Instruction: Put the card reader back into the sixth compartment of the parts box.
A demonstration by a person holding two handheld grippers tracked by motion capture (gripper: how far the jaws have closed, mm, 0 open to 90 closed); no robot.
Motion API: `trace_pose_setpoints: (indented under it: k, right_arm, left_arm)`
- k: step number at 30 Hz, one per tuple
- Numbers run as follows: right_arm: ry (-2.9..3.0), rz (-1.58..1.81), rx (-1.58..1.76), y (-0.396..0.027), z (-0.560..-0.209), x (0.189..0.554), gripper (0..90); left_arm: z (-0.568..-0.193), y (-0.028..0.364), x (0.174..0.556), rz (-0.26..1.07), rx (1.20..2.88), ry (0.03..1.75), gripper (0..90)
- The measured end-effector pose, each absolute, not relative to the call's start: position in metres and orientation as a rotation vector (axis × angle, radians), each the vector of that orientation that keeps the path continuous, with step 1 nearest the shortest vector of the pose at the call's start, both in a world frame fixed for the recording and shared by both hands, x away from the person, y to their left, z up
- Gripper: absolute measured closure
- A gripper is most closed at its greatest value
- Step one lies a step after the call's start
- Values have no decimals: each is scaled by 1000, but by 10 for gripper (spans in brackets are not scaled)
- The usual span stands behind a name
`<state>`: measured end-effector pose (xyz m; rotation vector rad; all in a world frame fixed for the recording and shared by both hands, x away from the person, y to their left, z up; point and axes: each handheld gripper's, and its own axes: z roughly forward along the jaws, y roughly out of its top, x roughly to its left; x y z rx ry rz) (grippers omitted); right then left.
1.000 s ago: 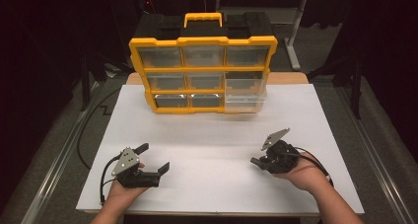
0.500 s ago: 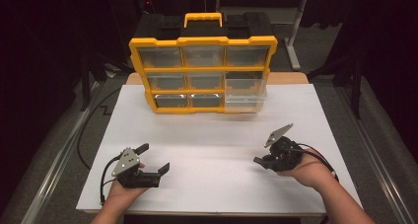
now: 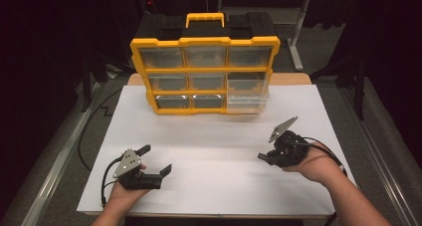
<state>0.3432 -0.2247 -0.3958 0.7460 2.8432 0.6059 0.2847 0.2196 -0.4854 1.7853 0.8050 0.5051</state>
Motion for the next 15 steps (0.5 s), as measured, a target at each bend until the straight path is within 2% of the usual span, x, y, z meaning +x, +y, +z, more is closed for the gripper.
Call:
trace_pose_setpoints:
  k: [15]
  right_arm:
    - [2834,604,717,-224,-369,349,742]
  left_arm:
    - [-485,221,283,509,1770,780,4]
